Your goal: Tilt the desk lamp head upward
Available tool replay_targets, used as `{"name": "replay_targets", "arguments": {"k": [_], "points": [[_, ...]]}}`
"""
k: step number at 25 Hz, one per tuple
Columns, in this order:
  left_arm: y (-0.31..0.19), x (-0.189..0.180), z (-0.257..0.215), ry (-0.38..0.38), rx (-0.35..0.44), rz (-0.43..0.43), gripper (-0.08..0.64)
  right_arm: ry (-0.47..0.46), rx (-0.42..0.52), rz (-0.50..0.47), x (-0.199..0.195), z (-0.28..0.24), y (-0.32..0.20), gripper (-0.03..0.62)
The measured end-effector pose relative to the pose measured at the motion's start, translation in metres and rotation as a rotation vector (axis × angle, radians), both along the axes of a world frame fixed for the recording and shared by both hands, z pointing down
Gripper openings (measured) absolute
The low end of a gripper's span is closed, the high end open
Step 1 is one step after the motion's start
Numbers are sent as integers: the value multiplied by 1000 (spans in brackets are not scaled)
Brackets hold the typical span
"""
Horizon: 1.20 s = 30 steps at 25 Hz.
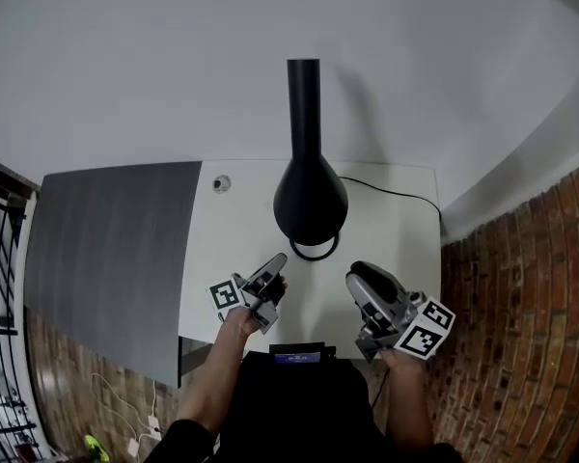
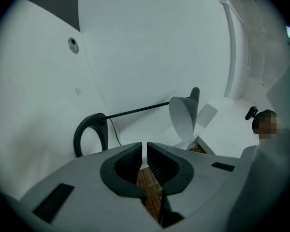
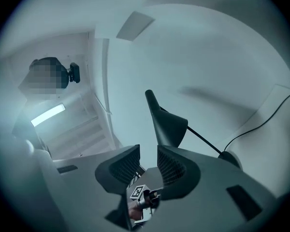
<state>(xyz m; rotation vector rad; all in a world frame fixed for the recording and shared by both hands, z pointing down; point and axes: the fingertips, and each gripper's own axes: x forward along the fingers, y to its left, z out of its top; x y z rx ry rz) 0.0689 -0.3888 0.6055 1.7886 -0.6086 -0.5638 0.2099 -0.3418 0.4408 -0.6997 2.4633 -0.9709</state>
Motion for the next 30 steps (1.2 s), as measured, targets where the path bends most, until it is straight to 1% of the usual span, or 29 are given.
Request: {"name": "replay_targets", "arguments": {"k": [2, 4, 8, 10, 13, 16, 19, 21, 24, 27, 30], "points": [[-2, 4, 18, -25, -35, 15, 21, 13, -13, -26, -10, 6, -2, 99], [-6, 11, 34, -38, -49, 34, 21, 41, -17, -43, -18, 9, -5, 101], [-15, 25, 67, -84, -78, 96, 21, 74, -31, -28, -27, 12, -11, 101], [-19, 30, 78, -80, -99, 109, 20, 101, -46, -16, -29, 17, -13, 101], [-26, 36, 91, -52, -142, 106, 20, 142, -85, 3, -33, 30, -17, 101], [-31, 40, 111, -75, -172, 124, 20, 166, -120, 17, -36, 41, -19, 105], [-36, 42, 121, -46, -215, 125, 14, 166, -138, 21, -40, 44, -21, 107], [-41, 43, 125, -33, -258, 121, 14, 159, -141, 24, -42, 43, -23, 113], [-42, 46, 130, -37, -316, 129, 14, 148, -149, 26, -44, 42, -24, 137], [-44, 47, 130, -57, -325, 135, 12, 141, -160, 17, -48, 43, -26, 153], [-45, 45, 131, -45, -335, 124, 12, 130, -167, 4, -53, 45, -29, 158]]}}
